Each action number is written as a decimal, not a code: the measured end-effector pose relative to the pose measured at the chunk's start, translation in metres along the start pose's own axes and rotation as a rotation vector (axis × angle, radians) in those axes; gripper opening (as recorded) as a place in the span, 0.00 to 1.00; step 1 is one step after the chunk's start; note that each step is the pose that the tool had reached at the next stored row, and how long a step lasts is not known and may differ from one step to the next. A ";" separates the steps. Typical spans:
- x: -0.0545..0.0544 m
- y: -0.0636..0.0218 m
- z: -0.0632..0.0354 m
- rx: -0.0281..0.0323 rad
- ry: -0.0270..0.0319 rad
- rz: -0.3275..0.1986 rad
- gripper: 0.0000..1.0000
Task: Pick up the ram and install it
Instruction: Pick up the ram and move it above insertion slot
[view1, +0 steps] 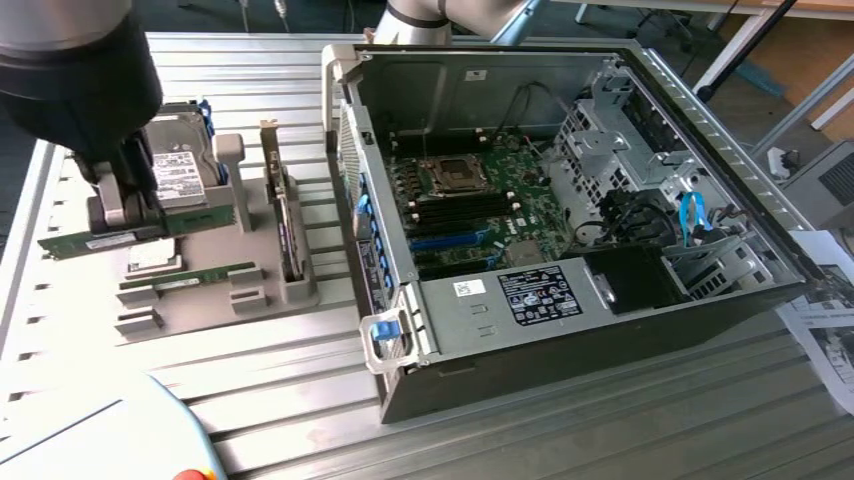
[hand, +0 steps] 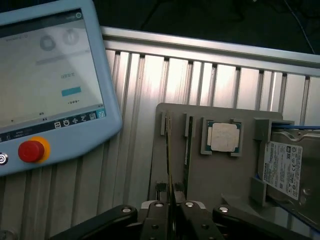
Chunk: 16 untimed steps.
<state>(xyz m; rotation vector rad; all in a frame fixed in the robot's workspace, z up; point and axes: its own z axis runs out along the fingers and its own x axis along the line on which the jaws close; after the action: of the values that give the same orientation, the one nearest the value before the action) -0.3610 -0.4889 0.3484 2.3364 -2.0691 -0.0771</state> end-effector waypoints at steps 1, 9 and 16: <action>0.000 0.0003 -0.0052 -0.0001 0.0001 0.000 0.15; -0.001 0.0006 -0.0282 0.0000 0.0001 0.000 0.15; 0.003 -0.0249 -0.0293 -0.0071 -0.0008 0.000 0.15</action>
<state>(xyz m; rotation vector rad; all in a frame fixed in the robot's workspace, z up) -0.3345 -0.4889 0.3764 2.3325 -2.0660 -0.0852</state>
